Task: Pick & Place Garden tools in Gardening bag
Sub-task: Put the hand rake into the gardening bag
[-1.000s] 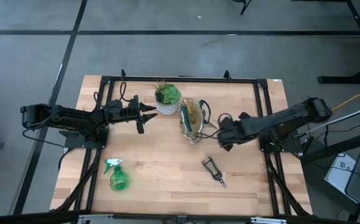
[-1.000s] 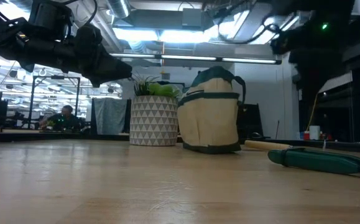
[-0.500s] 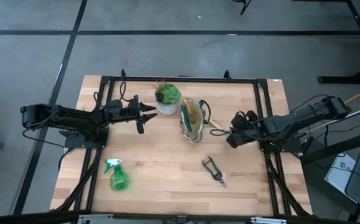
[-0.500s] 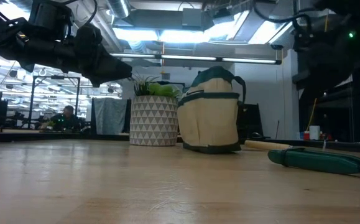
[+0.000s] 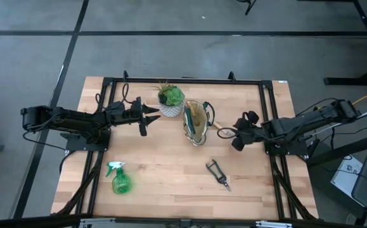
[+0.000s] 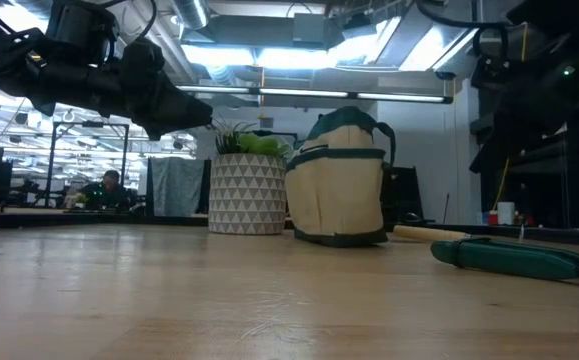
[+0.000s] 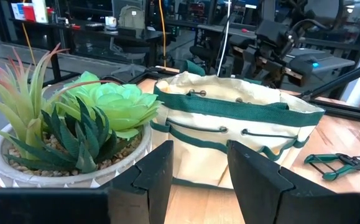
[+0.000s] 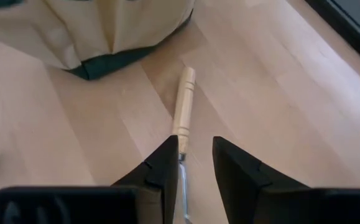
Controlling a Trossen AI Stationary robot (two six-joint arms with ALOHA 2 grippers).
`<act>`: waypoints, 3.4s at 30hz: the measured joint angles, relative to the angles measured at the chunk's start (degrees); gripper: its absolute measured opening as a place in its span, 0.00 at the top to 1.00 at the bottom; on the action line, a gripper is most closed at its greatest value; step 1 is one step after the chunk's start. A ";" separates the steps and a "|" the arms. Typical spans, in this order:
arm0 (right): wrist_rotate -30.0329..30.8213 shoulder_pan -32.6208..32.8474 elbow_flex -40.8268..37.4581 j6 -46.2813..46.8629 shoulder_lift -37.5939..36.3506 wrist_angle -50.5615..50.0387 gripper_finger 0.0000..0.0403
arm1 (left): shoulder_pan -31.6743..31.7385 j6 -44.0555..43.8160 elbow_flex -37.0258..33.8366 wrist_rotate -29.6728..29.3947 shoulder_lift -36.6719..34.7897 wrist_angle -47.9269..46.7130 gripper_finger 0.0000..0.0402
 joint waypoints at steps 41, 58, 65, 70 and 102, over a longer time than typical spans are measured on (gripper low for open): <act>-1.91 -4.02 -7.03 -1.45 0.86 14.78 0.51 | 0.02 0.02 0.00 0.00 0.02 -0.01 0.63; -16.41 -12.83 -10.43 5.58 3.14 20.33 0.50 | 0.02 0.02 0.00 0.00 0.01 -0.01 0.63; -17.77 -14.44 -10.43 6.04 6.22 20.87 0.50 | 0.02 0.00 0.00 0.02 0.00 -0.01 0.63; -17.81 -15.18 -10.43 6.05 8.93 23.88 0.50 | 0.02 0.02 0.00 0.01 0.01 -0.01 0.63; -14.20 -16.41 -10.40 0.62 17.37 29.69 0.85 | 0.02 0.02 0.00 0.02 0.02 -0.01 0.63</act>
